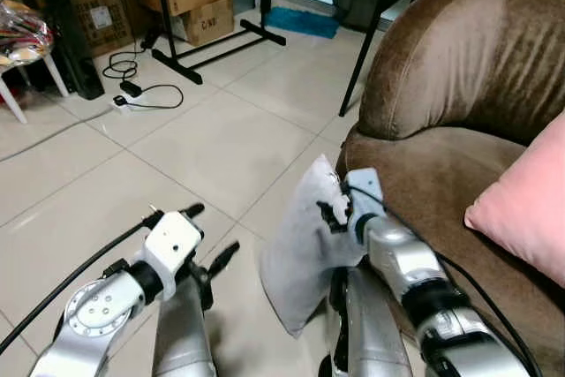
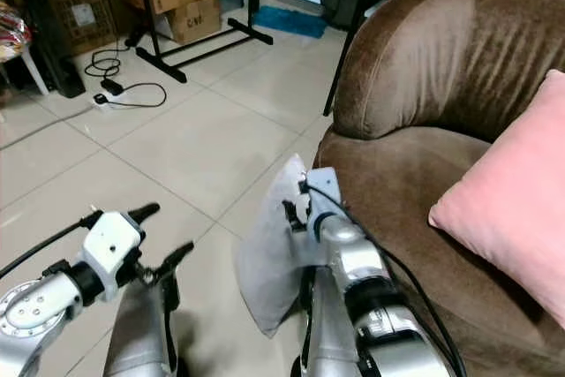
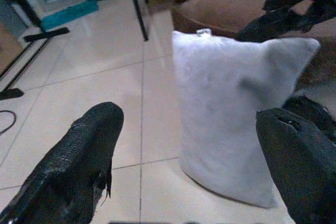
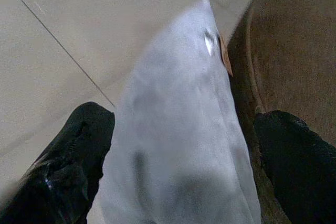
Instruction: Move the pillow to the sofa from floor
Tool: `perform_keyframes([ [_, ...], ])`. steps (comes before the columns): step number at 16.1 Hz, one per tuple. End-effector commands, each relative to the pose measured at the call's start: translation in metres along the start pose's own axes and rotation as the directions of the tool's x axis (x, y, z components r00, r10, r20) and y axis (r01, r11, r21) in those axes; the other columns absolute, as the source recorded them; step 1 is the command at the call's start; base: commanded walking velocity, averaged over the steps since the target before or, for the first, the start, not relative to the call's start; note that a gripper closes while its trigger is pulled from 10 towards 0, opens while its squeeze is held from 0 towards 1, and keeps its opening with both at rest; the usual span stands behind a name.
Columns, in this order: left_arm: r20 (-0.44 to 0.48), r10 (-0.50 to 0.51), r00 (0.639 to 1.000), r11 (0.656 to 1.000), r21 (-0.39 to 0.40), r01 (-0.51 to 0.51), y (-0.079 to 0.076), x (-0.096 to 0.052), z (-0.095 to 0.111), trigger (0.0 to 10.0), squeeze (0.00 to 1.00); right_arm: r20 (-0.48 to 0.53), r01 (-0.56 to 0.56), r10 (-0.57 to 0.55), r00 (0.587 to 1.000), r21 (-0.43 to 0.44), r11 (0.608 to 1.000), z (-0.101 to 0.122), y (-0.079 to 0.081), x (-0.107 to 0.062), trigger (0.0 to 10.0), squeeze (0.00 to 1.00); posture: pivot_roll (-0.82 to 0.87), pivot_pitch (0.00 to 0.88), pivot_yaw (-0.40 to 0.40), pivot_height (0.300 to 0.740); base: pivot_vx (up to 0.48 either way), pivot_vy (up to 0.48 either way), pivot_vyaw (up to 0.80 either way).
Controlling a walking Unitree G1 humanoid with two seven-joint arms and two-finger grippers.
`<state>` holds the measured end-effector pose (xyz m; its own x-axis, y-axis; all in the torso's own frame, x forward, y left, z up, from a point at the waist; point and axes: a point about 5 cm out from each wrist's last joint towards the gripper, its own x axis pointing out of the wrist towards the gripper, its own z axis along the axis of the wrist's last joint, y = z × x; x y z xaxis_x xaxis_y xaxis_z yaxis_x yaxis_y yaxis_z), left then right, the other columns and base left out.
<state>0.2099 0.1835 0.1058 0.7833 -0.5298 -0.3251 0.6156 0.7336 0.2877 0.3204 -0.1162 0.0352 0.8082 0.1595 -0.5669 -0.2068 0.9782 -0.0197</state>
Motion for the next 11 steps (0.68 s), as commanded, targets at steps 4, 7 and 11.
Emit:
perform_keyframes([
  [4, -0.005, -0.071, 0.997, 0.997, 0.027, 0.071, -0.003, -0.007, 0.007, 10.0, 0.0, -0.038, 0.082, -0.083, 0.996, -0.018, 0.996, -0.01, -0.002, 0.009, 10.0, 0.0, 0.01, 0.0, -0.058, 0.48, 0.0, 0.0, 0.0],
  [7, -0.032, -0.089, 0.996, 0.995, 0.034, 0.09, -0.005, -0.023, 0.01, 10.0, 0.0, -0.066, 0.149, -0.154, 0.986, -0.066, 0.987, -0.02, -0.008, 0.009, 10.0, 0.0, 0.04, 0.0, -0.049, 0.48, 0.0, 0.0, 0.0],
  [11, -0.043, -0.096, 0.994, 0.995, 0.034, 0.098, -0.011, -0.041, 0.02, 10.0, 0.0, -0.066, 0.193, -0.194, 0.979, -0.024, 0.981, -0.024, -0.016, 0.009, 10.0, 0.0, 0.07, 0.088, -0.046, 0.48, 0.0, 0.0, 0.0],
])
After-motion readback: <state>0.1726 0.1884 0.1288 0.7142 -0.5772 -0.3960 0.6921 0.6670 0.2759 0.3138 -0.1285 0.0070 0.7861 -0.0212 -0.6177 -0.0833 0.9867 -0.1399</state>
